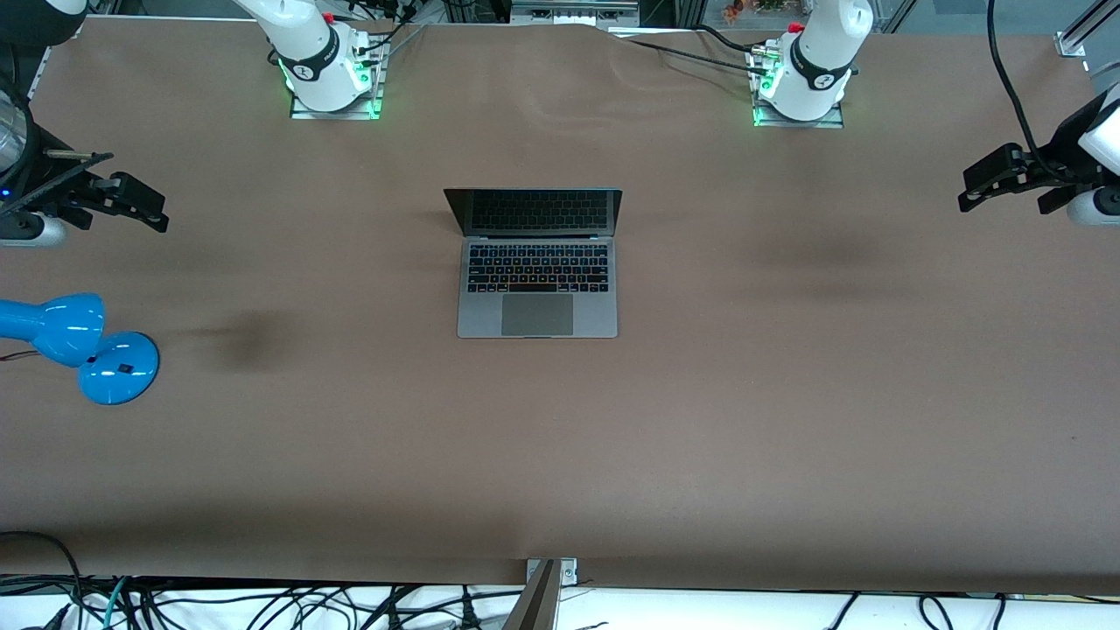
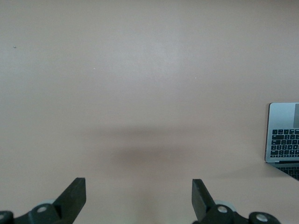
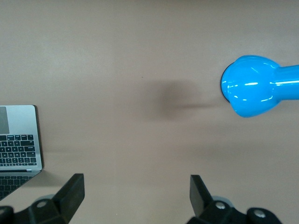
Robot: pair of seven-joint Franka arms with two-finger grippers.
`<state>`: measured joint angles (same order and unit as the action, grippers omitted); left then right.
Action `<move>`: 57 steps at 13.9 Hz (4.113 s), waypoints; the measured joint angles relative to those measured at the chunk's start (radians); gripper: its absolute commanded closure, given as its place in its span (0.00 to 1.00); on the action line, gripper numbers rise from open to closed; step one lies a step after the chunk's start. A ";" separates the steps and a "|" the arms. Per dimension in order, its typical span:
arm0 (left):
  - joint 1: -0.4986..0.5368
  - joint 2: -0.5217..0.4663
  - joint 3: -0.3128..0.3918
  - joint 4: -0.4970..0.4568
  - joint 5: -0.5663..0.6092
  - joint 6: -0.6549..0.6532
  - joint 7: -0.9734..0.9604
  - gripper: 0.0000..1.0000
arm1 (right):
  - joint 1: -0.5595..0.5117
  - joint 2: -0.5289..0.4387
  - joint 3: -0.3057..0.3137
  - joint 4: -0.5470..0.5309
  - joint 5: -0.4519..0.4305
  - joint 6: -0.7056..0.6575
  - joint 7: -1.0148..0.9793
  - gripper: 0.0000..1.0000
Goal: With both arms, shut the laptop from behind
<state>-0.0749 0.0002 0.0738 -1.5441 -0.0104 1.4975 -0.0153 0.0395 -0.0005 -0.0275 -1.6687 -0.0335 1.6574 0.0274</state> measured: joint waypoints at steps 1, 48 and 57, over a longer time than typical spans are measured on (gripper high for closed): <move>0.000 0.000 -0.001 0.002 0.000 0.000 0.000 0.00 | 0.000 0.000 0.000 0.000 0.001 0.000 0.000 0.00; -0.022 -0.010 -0.387 -0.088 -0.116 -0.002 -0.347 0.00 | 0.017 0.007 0.027 0.000 0.008 -0.085 -0.037 0.00; -0.027 0.030 -0.584 -0.238 -0.157 0.087 -0.550 0.00 | 0.189 0.057 0.035 -0.006 0.016 -0.271 -0.038 0.00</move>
<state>-0.1024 0.0304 -0.5101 -1.7816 -0.1673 1.5850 -0.5656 0.2281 0.0561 0.0080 -1.6747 -0.0174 1.3863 -0.0103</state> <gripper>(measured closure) 0.000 0.000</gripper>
